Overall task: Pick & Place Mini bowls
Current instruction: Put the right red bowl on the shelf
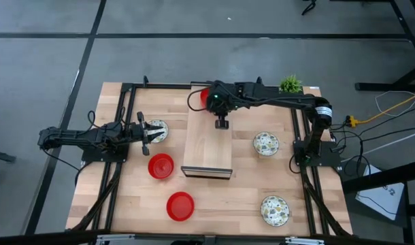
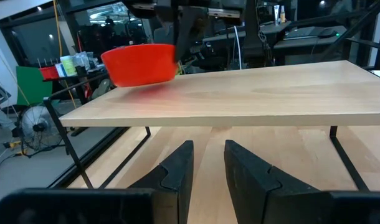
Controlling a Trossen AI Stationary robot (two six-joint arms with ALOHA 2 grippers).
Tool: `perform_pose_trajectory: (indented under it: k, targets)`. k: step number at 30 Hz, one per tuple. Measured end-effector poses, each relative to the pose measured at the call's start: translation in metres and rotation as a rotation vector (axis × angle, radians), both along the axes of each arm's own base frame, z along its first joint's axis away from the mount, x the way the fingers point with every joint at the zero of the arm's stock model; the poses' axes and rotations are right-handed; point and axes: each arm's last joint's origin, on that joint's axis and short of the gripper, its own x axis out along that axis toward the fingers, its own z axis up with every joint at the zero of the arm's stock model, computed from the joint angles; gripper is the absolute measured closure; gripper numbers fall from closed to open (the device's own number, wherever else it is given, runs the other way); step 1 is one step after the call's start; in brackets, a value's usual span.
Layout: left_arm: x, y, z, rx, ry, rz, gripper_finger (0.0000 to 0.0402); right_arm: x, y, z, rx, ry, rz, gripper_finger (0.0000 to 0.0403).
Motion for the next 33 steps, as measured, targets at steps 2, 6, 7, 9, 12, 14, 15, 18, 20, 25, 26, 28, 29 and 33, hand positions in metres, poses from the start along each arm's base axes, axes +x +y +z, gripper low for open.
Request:
perform_pose_trajectory:
  k: [2,6,7,9,12,14,15,18,20,25,26,28,29,33]
  targets:
    - [0.0,0.0,0.0,0.0,0.0,0.0,0.0316,0.0,-0.001,0.0,-0.015,0.006,-0.016,0.0381]
    - [0.0,0.0,0.0,0.0,0.0,0.0,0.0316,0.0,-0.001,0.0,-0.004,-0.001,-0.035,0.0384]
    - [0.0,0.0,0.0,0.0,0.0,0.0,0.0316,0.0,-0.001,0.0,-0.001,-0.001,-0.038,0.0383]
    - [0.0,0.0,0.0,0.0,0.0,0.0,0.0316,-0.001,-0.001,0.0,0.009,-0.003,-0.051,0.038]
    - [0.0,0.0,0.0,0.0,0.0,0.0,0.0316,-0.001,0.0,0.0,0.023,-0.006,-0.071,0.037]
    - [0.0,0.0,0.0,0.0,0.0,0.0,0.0316,-0.001,0.0,-0.001,0.026,-0.001,-0.072,0.0361]
    - [0.0,0.0,0.0,0.0,0.0,0.0,0.0316,-0.001,0.0,-0.001,0.027,-0.003,-0.074,0.0356]
    - [0.0,0.0,0.0,0.0,0.0,0.0,0.0316,-0.001,0.0,-0.001,0.043,-0.011,-0.097,0.0344]
    - [0.0,0.0,0.0,0.0,0.0,0.0,0.0316,-0.001,0.0,-0.001,0.055,-0.017,-0.115,0.0337]
    - [0.0,0.0,0.0,0.0,0.0,0.001,0.0316,-0.002,0.001,0.001,0.048,-0.024,-0.106,0.0327]
    - [0.0,0.0,0.0,0.0,0.0,0.0,0.0316,-0.001,0.001,0.003,0.043,-0.033,-0.101,0.0327]
    - [0.0,0.0,0.0,0.0,0.001,0.0,0.0316,-0.002,0.001,0.01,0.037,-0.042,-0.096,0.0327]
    - [0.0,0.0,0.0,0.0,0.0,0.0,0.0316,-0.003,0.001,0.014,0.038,-0.051,-0.098,0.0327]
    - [0.0,0.0,0.0,0.0,0.0,0.0,0.0316,-0.005,0.005,0.035,0.056,-0.102,-0.121,0.0328]
